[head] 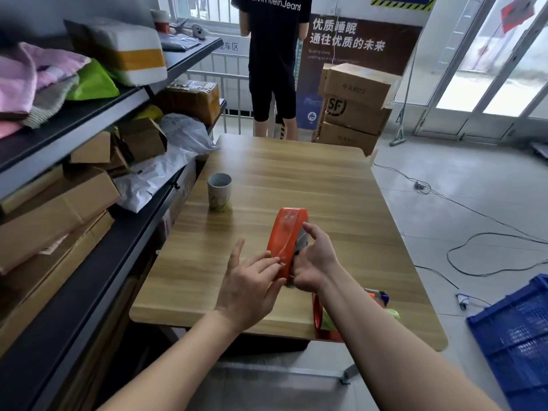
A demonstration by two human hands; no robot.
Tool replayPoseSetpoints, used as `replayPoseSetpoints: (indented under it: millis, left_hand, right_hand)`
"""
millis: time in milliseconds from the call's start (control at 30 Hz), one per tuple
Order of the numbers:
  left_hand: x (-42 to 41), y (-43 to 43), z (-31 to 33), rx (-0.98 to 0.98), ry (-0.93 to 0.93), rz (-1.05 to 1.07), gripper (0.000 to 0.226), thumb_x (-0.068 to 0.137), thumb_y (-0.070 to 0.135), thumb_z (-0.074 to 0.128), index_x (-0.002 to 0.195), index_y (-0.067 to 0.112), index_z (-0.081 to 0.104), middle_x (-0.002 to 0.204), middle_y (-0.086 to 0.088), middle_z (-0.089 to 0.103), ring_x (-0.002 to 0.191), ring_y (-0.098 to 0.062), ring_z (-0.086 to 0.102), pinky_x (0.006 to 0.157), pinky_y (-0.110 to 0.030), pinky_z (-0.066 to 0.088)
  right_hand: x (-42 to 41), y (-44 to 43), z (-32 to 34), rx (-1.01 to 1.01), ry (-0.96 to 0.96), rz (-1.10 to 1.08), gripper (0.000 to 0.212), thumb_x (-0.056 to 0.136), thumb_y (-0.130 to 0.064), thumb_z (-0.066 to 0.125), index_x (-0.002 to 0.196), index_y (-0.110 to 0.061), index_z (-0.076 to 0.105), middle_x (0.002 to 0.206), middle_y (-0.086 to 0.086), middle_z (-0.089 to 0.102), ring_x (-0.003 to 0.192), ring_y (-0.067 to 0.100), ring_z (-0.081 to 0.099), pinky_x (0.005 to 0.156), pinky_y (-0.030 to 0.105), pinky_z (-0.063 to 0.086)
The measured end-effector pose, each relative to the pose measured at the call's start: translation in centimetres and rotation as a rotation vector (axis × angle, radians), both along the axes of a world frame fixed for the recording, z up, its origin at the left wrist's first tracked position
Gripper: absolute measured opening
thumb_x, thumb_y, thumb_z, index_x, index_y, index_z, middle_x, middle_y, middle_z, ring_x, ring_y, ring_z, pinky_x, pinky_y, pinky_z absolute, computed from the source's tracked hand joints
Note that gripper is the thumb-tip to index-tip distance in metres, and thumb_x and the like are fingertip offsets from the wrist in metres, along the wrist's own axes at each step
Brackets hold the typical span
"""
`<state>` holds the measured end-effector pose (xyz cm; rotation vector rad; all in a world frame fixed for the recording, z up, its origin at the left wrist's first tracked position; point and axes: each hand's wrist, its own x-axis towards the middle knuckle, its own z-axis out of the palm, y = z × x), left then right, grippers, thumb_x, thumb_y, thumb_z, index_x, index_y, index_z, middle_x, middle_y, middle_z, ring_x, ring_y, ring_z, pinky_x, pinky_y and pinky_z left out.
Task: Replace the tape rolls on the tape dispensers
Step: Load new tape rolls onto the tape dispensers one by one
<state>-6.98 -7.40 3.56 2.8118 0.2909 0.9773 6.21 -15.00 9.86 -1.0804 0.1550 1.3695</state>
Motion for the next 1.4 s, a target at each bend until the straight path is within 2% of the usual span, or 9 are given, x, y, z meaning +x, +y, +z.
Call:
replayPoseSetpoints:
  millis: [167,367,567,667,800,1000,1167,1267,1400]
  left_hand:
    - [-0.2,-0.7,0.1,-0.17,0.016,0.011,0.026,0.079,0.034,0.067,0.099,0.019,0.062,0.094,0.008,0.071,0.099,-0.01,0.065,0.11,-0.056,0.025]
    - [0.4,-1.4,0.1,-0.289,0.104,0.064,0.046,0.082,0.029,0.068,0.122,0.01,0.055,0.1,-0.002,0.068,0.098,-0.021,0.063,0.106,-0.045,0.038]
    - [1.5,-2.9,0.3,-0.278,0.114,0.348,0.029,0.076,0.04,0.069,0.1,0.023,0.067,0.087,0.004,0.062,0.085,-0.017,0.057,0.077,-0.029,0.023]
    - [1.7,-2.7,0.3,-0.424,0.06,0.362,0.024,0.077,0.034,0.071,0.097,0.021,0.068,0.086,0.004,0.063,0.083,-0.017,0.058,0.076,-0.03,0.038]
    - [1.9,-2.6,0.3,-0.681,-0.004,0.403,0.02,0.073,0.028,0.077,0.084,0.018,0.064,0.081,0.005,0.061,0.075,-0.015,0.06,0.067,-0.034,0.051]
    - [2.5,-1.8,-1.0,-0.96,-0.048,0.547,0.008,0.071,0.015,0.07,0.074,0.021,0.065,0.071,0.005,0.067,0.069,-0.015,0.065,0.063,-0.029,0.052]
    - [2.4,-0.5,-2.7,-1.259,-0.056,0.627,0.008,0.074,0.009,0.068,0.073,0.017,0.066,0.074,-0.004,0.071,0.073,-0.022,0.067,0.069,-0.036,0.054]
    - [2.5,-0.1,-3.8,-1.394,-0.057,0.651,0.007,0.074,0.004,0.067,0.072,0.011,0.067,0.074,-0.01,0.07,0.071,-0.027,0.066,0.072,-0.041,0.055]
    - [2.8,0.2,-4.7,-1.628,-0.024,0.642,0.009,0.077,-0.005,0.063,0.08,0.002,0.066,0.073,-0.014,0.066,0.065,-0.027,0.062,0.065,-0.04,0.057]
  right_hand:
    - [-0.1,-0.8,-0.3,0.004,0.028,-0.004,0.071,0.085,-0.06,0.044,0.129,-0.006,0.054,0.137,0.018,0.055,0.124,0.033,0.052,0.107,0.045,0.038]
    - [-0.4,-1.4,-0.2,0.003,0.049,-0.002,0.073,0.082,-0.065,0.045,0.127,-0.009,0.056,0.132,0.016,0.059,0.123,0.031,0.053,0.096,0.041,0.045]
    - [-0.8,-1.4,-0.3,0.048,0.051,-0.008,0.084,0.083,-0.071,0.043,0.134,-0.003,0.05,0.136,0.019,0.054,0.124,0.032,0.05,0.099,0.044,0.043]
    - [-1.0,-1.4,-0.7,0.068,0.053,-0.021,0.085,0.084,-0.072,0.04,0.135,-0.004,0.05,0.137,0.018,0.054,0.13,0.03,0.048,0.109,0.041,0.037]
    - [-1.8,-1.0,-0.9,0.073,0.011,-0.034,0.084,0.088,-0.068,0.04,0.135,0.001,0.047,0.105,0.018,0.064,0.096,0.028,0.061,0.083,0.036,0.049]
    - [-2.4,-0.4,-1.6,0.082,-0.043,0.058,0.06,0.092,-0.048,0.052,0.125,0.003,0.053,0.118,0.016,0.061,0.108,0.024,0.059,0.095,0.032,0.047]
    - [-3.1,0.3,-1.4,0.056,-0.432,0.285,0.015,0.092,-0.026,0.062,0.084,-0.012,0.062,0.085,0.009,0.06,0.079,0.018,0.056,0.074,0.025,0.043]
    - [-1.9,0.1,-1.2,-0.03,-0.729,0.071,0.02,0.092,-0.019,0.059,0.074,-0.013,0.065,0.075,0.007,0.068,0.063,0.017,0.061,0.056,0.024,0.051]
    - [0.7,-0.7,-4.5,-0.309,-1.012,-0.049,0.008,0.091,-0.015,0.058,0.091,-0.014,0.066,0.092,0.007,0.068,0.084,0.019,0.062,0.076,0.034,0.053]
